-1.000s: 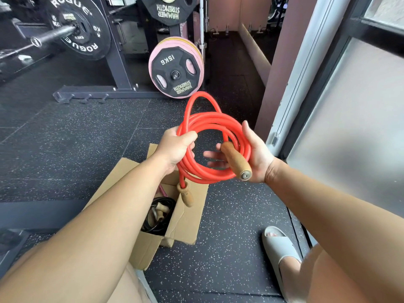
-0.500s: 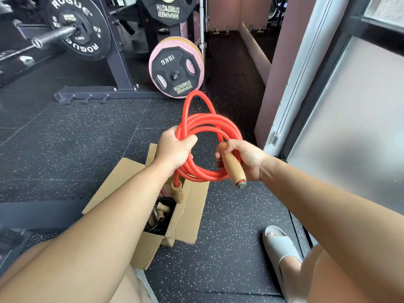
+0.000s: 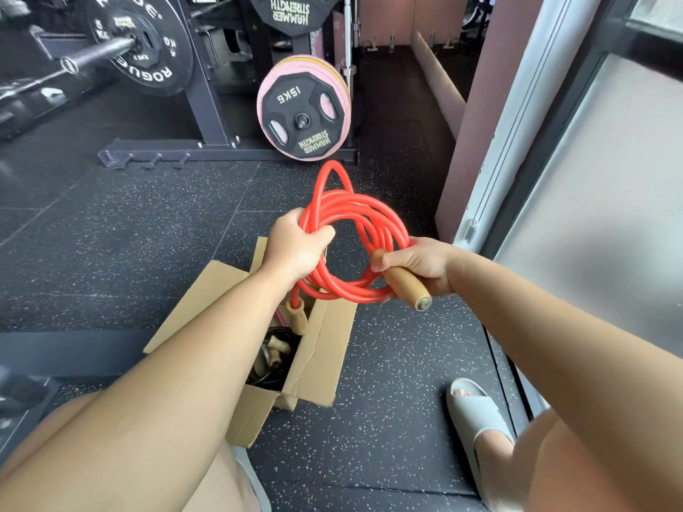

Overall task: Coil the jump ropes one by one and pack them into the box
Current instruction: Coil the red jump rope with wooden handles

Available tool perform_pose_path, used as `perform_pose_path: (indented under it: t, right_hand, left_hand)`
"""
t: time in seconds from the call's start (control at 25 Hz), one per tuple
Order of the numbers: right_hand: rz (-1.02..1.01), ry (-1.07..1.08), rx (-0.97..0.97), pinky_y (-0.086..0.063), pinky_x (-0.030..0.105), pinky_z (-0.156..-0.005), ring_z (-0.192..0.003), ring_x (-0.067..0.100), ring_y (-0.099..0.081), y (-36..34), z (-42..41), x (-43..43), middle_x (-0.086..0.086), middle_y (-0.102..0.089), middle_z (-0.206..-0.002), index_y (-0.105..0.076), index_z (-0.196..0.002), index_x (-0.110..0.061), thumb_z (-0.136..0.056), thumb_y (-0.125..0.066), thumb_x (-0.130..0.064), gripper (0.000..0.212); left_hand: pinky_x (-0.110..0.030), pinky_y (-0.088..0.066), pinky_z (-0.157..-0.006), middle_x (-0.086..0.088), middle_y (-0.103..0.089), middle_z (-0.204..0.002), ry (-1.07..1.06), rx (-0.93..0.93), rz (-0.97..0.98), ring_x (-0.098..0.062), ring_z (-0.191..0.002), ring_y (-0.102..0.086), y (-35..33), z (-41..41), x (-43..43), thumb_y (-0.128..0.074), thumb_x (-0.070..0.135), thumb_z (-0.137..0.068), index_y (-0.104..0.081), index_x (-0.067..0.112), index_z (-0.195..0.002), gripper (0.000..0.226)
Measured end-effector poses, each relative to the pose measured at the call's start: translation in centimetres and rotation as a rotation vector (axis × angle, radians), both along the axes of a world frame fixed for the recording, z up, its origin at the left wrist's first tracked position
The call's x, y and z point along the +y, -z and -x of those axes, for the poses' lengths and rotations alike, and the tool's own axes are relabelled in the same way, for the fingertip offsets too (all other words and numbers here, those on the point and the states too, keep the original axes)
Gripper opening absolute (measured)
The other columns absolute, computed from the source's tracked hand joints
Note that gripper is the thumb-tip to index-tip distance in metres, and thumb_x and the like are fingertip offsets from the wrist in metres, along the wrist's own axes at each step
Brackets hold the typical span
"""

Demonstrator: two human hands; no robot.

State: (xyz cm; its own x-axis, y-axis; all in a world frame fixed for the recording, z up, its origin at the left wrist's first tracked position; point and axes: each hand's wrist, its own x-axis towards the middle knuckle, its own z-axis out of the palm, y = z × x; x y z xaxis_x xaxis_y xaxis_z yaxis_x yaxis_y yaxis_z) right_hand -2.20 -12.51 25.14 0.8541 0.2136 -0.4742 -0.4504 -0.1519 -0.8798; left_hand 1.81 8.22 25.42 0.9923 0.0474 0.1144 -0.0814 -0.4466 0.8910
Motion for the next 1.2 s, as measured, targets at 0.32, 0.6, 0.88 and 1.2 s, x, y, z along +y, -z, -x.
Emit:
perform_pose_path:
  t: [0.32, 0.6, 0.88, 1.2]
  right_hand:
    - [0.772, -0.426, -0.452, -0.056, 0.045, -0.083, -0.080, 0.017, -0.066, 0.7, -1.2, -5.2, 0.013, -0.071, -0.103, -0.061, -0.120, -0.021, -0.095, -0.065, -0.015, 0.027]
    - [0.957, -0.263, -0.508, -0.046, 0.023, -0.071, -0.083, 0.020, -0.058, 2.9, -1.2, -6.5, -0.004, -0.065, -0.095, -0.059, -0.120, -0.024, -0.095, -0.061, -0.026, 0.025]
    - [0.890, -0.129, -0.916, -0.049, 0.042, -0.082, -0.089, 0.020, -0.056, 3.8, 0.1, -1.4, -0.005, -0.060, -0.098, -0.054, -0.105, -0.029, -0.086, -0.065, -0.036, 0.023]
    - [0.047, -0.171, 0.119, -0.053, 0.040, -0.081, -0.097, 0.030, -0.071, 5.1, 2.3, 4.2, 0.015, -0.068, -0.124, -0.050, -0.124, -0.021, -0.100, -0.043, -0.058, 0.044]
  left_hand:
    - [-0.033, -0.052, -0.053, -0.004, -0.057, -0.057, -0.212, 0.100, 0.128, -0.021, -0.047, -0.063, 0.4, -1.6, 3.5, -0.064, 0.015, -0.081, -0.058, 0.017, -0.068, 0.014]
    - [-0.029, -0.049, -0.051, 0.000, -0.050, -0.052, -0.137, 0.160, 0.337, -0.015, -0.038, -0.056, -0.2, -1.8, 3.6, -0.057, 0.004, -0.084, -0.055, 0.015, -0.071, 0.017]
    - [-0.026, -0.050, -0.049, 0.000, -0.050, -0.051, -0.177, 0.174, 0.565, -0.016, -0.040, -0.057, -0.9, -1.2, 2.0, -0.057, 0.002, -0.087, -0.053, 0.015, -0.074, 0.019]
    - [-0.030, -0.055, -0.055, 0.000, -0.051, -0.055, -0.100, 0.195, 1.030, -0.014, -0.044, -0.057, -3.1, -0.5, 0.3, -0.056, 0.004, -0.093, -0.056, 0.012, -0.081, 0.014]
